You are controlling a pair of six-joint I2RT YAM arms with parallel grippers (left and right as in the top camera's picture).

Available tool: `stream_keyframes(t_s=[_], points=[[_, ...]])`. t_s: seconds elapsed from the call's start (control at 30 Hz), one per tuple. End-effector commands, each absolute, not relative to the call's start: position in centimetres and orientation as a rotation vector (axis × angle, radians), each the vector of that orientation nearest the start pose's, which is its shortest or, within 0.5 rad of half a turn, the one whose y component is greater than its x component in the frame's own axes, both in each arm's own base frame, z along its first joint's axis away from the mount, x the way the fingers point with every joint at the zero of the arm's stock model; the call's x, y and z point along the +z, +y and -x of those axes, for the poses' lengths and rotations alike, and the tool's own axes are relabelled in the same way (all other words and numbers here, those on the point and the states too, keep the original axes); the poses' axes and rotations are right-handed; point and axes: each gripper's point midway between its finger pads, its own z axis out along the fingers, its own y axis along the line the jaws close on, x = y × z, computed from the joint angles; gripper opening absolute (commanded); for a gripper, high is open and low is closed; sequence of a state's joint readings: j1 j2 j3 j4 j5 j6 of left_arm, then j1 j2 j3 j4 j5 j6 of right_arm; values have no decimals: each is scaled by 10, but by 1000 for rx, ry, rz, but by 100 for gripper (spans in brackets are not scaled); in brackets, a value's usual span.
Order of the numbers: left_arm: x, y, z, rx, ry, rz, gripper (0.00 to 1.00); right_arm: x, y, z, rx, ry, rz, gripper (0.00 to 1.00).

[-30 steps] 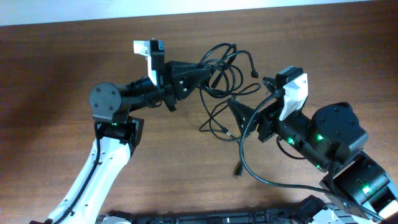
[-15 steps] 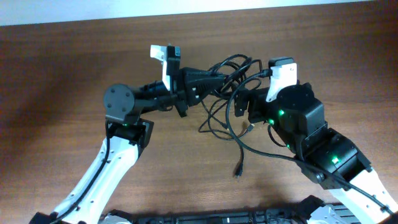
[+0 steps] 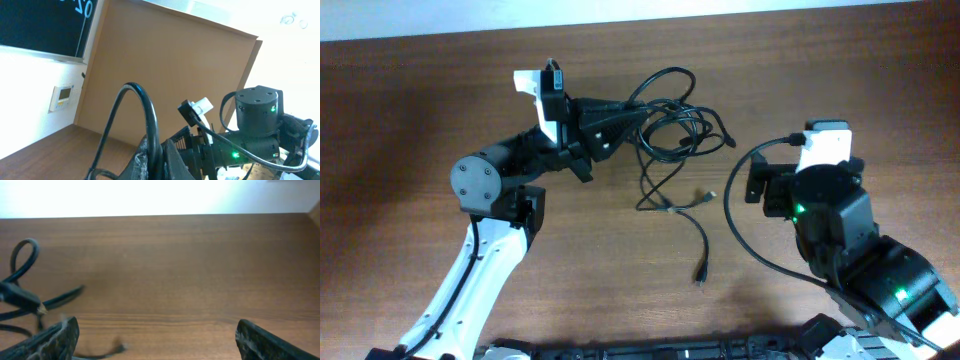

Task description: Untangle cables

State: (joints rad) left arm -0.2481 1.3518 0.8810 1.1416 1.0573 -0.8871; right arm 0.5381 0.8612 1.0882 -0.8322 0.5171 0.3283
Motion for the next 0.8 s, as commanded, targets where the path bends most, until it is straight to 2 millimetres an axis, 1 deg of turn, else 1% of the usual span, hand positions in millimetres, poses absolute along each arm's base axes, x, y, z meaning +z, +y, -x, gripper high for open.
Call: stream_keyframes(t_s=[0.0, 0.03, 0.07, 0.1, 0.13, 0.2, 0.23, 0.27, 0.3, 0.33, 0.4, 0.5, 0.57, 0.6, 0.67, 0.7, 0.77], points=[[430, -221, -283, -1417, 1144, -729, 0, 305, 47, -258, -84, 2058, -94, 99], [430, -221, -283, -1417, 1144, -728, 0, 307, 51, -257, -50, 2057, -84, 99], [430, -221, -283, -1417, 1144, -728, 0, 308, 64, -256, 48, 2060, -46, 99], [430, -221, -283, -1417, 1144, -728, 0, 311, 82, -255, 162, 2061, 7, 99], [431, -221, -284, -1416, 1142, -720, 0, 316, 110, -251, 334, 2057, 95, 99], [433, -220, -285, -1412, 1139, -705, 0, 325, 146, -239, 569, 2037, 233, 99], [435, -219, -289, -1406, 1135, -680, 0, 332, 160, -233, 659, 2010, 286, 99], [435, -218, -291, -1406, 1140, -659, 0, 338, 166, -231, 706, 1990, 302, 99], [436, -217, -294, -1404, 1142, -641, 0, 343, 168, -232, 756, 1981, 256, 99], [436, -215, -302, -1403, 1159, -586, 0, 351, 170, -234, 838, 1975, 147, 99], [440, -208, -316, -1451, 1189, -443, 0, 361, 171, -237, 941, 1956, 16, 92], [447, -200, -327, -1522, 1193, -281, 0, 368, 175, -243, 1032, 1940, -96, 91], [451, -203, -328, -1582, 1193, -214, 0, 366, 178, -248, 1057, 1952, -140, 91], [452, -207, -326, -1595, 1187, -206, 0, 360, 183, -255, 1055, 1970, -145, 91], [453, -218, -320, -1623, 1180, -206, 0, 358, 191, -260, 1079, 1981, -124, 86], [454, -224, -316, -1638, 1180, -214, 0, 357, 194, -264, 1081, 1980, -122, 86], [454, -233, -310, -1663, 1182, -233, 0, 347, 199, -272, 1069, 2011, -129, 79]])
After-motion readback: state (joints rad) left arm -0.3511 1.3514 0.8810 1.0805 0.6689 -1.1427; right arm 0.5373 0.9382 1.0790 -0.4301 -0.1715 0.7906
